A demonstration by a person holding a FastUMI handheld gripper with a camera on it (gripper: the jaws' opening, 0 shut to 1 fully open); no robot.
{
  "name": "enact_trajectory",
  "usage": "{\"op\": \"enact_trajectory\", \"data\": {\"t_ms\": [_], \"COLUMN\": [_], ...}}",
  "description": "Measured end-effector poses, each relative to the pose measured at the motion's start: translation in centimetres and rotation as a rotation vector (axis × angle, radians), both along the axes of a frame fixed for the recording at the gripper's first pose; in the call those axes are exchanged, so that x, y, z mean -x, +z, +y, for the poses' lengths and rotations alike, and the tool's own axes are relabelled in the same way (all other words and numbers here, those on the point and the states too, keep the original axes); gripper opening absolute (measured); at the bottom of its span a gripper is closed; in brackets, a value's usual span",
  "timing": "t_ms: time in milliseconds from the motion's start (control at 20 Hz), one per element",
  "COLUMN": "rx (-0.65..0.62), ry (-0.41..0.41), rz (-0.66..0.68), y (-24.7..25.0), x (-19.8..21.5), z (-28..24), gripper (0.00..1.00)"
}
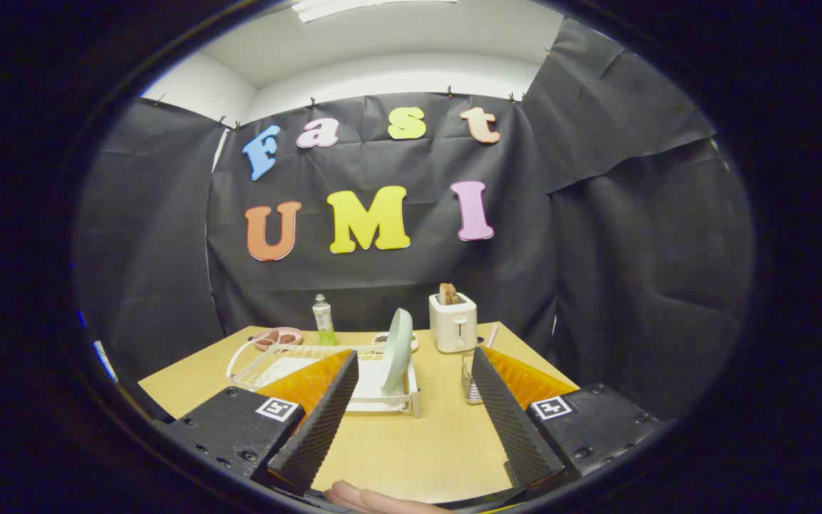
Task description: Take the plate from the dish rack, then take the spoon from the basket and place it into the plate.
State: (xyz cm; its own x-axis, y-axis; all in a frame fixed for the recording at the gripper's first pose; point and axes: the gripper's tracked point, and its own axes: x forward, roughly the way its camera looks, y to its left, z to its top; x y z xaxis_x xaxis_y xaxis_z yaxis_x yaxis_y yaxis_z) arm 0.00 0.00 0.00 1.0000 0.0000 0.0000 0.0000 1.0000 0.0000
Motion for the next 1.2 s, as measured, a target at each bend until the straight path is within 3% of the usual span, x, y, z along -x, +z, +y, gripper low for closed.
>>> {"op": "enact_trajectory", "data": {"t_ms": [750,1200], "rx": [0.042,0.127], "ry": [0.015,0.036], "rz": [-0.003,0.103], "y": [-0.8,2.3], "x": [-0.3,-8.6], "z": [0.8,2.0], "gripper": [1.0,1.0]}}
